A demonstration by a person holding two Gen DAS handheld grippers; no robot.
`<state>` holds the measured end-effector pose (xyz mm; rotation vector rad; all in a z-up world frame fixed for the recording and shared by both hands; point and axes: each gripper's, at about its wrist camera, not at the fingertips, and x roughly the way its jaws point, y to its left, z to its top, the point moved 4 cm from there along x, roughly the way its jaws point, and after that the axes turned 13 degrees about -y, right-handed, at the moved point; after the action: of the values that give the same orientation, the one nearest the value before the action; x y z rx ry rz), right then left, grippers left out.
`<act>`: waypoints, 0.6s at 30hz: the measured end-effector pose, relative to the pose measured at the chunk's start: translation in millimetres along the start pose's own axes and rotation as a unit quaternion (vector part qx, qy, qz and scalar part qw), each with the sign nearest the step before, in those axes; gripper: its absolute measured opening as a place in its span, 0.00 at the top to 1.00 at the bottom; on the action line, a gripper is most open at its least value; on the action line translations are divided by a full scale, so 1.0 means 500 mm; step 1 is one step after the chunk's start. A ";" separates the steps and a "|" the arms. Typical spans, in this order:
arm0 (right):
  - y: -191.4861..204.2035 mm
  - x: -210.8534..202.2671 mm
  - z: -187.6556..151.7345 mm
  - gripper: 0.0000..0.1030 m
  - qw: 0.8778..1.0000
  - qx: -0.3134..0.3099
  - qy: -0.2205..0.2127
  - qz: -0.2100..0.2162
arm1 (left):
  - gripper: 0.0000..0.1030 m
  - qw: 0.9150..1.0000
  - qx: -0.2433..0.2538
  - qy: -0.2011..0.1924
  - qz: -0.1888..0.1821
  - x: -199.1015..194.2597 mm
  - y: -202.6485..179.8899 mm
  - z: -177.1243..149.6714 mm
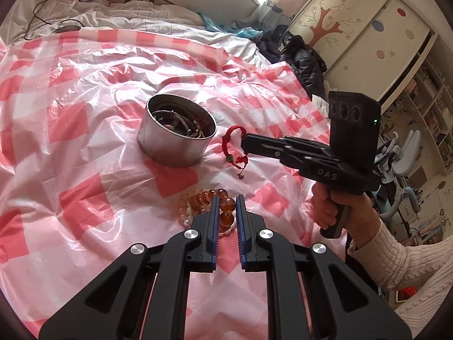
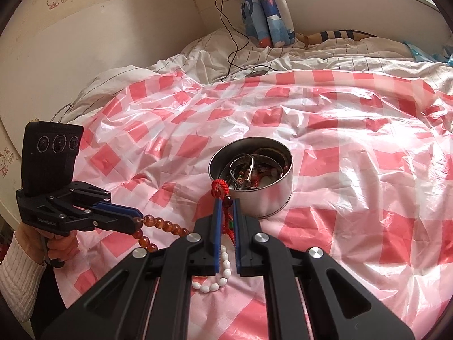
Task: Organize jewelry
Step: 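Lift both bracelets and carry them over the tin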
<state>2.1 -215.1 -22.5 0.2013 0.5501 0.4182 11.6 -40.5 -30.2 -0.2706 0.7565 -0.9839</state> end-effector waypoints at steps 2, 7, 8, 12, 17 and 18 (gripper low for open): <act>-0.001 -0.004 0.005 0.92 1.000 0.004 -0.007 0.002 | 0.90 1.000 0.003 -0.011 -0.006 -0.007 -0.015 0.011; -0.005 -0.023 0.021 0.92 0.999 0.020 -0.035 0.013 | 0.90 0.999 0.030 -0.024 0.007 -0.012 -0.051 0.036; -0.006 -0.026 0.024 0.92 0.999 0.023 -0.038 0.013 | 0.90 0.999 0.033 -0.027 0.008 -0.011 -0.057 0.042; -0.020 -0.039 0.035 0.92 0.998 0.038 -0.052 0.007 | 0.90 0.999 0.029 -0.043 0.009 -0.004 -0.070 0.074; -0.053 -0.057 0.048 0.92 0.995 0.072 -0.073 -0.003 | 0.90 0.998 0.025 -0.057 0.010 0.020 -0.087 0.116; -0.060 -0.060 0.049 0.92 0.994 0.080 -0.076 -0.004 | 0.90 0.998 0.024 -0.058 0.010 0.028 -0.087 0.124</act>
<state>2.2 -256.9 2.9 0.3813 0.4340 0.3478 30.3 -83.3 31.2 -0.2750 0.6283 -0.9585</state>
